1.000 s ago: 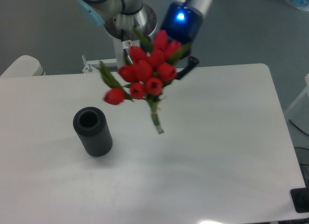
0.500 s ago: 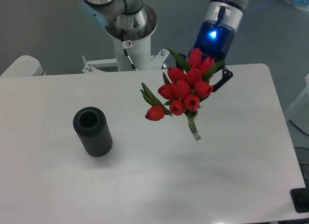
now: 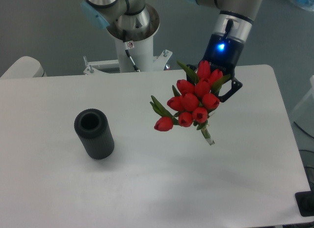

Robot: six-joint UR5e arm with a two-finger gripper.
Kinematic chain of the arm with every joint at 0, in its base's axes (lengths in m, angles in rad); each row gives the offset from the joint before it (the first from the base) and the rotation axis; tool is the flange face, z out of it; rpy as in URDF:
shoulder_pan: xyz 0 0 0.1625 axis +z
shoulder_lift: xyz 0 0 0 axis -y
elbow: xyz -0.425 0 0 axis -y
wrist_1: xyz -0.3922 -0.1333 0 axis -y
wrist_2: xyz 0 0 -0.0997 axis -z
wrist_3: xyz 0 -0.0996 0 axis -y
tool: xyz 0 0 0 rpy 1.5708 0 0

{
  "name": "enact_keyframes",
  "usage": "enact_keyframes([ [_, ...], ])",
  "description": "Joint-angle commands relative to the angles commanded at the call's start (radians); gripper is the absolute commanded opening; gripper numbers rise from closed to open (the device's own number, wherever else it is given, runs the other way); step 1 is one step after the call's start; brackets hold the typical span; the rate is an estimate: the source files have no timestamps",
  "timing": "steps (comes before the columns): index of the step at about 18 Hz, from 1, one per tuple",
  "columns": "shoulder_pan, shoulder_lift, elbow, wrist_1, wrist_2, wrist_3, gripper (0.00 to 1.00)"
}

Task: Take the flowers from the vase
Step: 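Carry the tulip bunch away from the vase and hold it aloft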

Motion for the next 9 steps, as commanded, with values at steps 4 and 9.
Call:
enact_keyframes([
  [4, -0.005, 0.0, 0.002, 0.002, 0.04, 0.002, 0.36],
  [9, -0.008, -0.005, 0.003, 0.003, 0.04, 0.002, 0.36],
])
